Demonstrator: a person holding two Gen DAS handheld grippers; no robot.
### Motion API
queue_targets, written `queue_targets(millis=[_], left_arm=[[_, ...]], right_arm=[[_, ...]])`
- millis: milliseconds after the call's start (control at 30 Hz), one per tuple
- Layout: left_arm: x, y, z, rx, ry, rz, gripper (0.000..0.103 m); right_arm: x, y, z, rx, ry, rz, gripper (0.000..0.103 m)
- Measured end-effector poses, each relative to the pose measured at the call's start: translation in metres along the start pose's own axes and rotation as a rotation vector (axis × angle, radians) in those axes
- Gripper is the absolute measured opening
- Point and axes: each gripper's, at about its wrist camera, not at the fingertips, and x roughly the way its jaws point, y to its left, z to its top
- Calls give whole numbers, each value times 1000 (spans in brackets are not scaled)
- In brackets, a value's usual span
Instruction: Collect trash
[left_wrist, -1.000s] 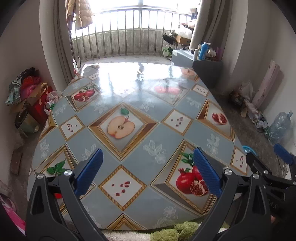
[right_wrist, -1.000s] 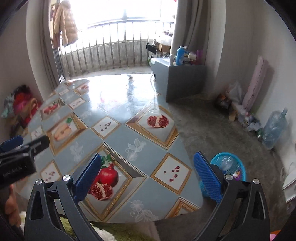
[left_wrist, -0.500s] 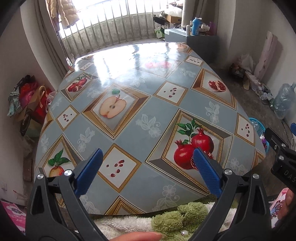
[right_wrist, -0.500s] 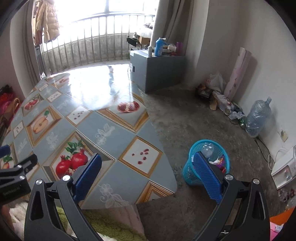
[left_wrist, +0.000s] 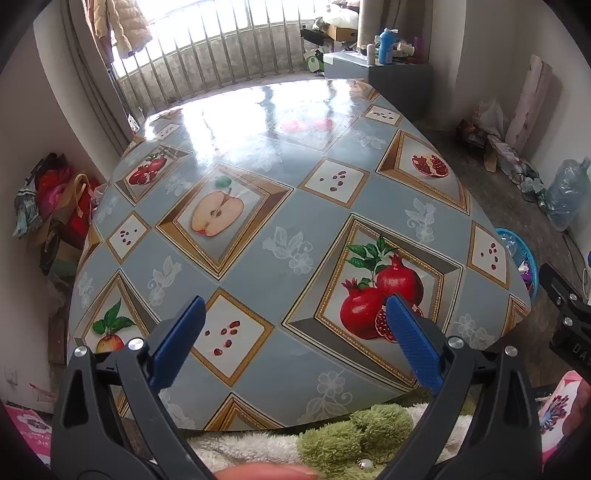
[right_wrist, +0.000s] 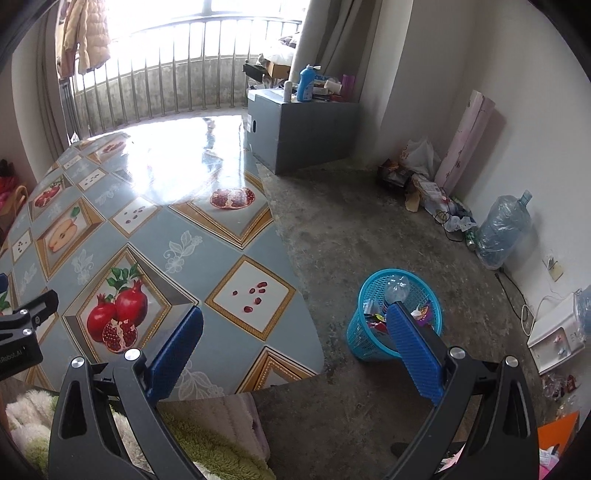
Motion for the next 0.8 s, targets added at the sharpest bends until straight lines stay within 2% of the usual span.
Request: queue_targets(millis=[300, 800], left_arm=[[-3, -10, 4, 30, -15, -41, 94], [-5, -11, 7, 36, -21, -46, 94]], right_arm=[[-5, -16, -2, 33, 6, -37, 97], [-5, -20, -7, 36, 17, -47, 97]])
